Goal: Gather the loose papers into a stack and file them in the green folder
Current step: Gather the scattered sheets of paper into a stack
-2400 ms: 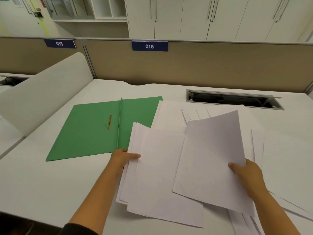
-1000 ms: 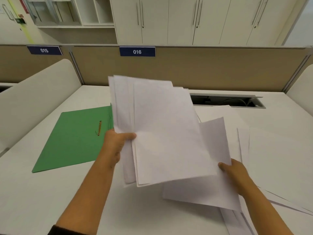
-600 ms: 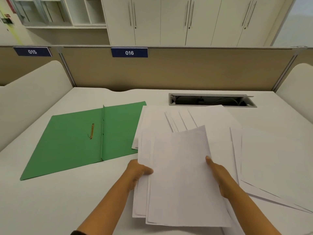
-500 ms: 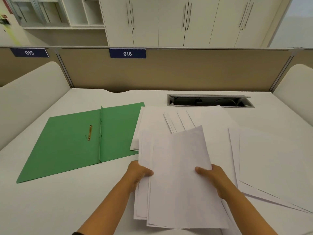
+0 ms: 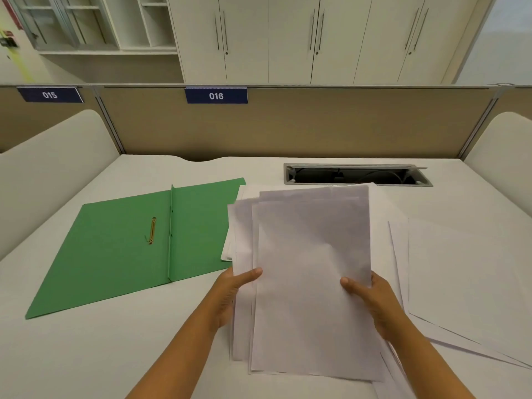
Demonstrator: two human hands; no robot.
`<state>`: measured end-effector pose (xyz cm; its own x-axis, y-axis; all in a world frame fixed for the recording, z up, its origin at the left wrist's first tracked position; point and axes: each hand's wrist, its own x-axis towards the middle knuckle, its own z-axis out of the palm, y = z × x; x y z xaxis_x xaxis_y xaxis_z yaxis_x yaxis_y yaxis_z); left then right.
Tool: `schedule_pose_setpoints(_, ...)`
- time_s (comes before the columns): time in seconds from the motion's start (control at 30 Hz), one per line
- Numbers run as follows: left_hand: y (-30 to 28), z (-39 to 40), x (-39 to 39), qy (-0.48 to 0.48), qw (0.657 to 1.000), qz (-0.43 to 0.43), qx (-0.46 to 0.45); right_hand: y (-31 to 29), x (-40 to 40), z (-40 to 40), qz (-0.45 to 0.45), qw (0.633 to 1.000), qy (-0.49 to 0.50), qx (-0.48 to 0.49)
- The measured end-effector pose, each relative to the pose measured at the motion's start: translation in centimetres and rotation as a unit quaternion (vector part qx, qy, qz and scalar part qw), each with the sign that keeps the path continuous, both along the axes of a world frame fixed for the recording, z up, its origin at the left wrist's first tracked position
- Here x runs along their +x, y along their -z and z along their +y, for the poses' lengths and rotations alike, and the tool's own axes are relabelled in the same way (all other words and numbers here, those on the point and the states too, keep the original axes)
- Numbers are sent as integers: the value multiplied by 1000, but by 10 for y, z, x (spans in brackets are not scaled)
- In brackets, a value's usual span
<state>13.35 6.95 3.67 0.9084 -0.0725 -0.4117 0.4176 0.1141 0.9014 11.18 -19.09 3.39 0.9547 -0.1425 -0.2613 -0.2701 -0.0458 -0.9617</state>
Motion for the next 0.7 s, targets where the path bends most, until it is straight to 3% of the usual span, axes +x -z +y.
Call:
schedule_pose_setpoints(0.17,-7,-3,5,-7,995,-96,-11,-2,6,-3,-26,998,-21,45)
schedule_pose_setpoints(0.33,-22,-21,4,-13,987,-161,20,-9,11,9,-68,996,-30,43)
schedule_pose_setpoints(0.7,-65,-13,5,-11,957,-288,-14,-34,19,12,-181,981,-16,74)
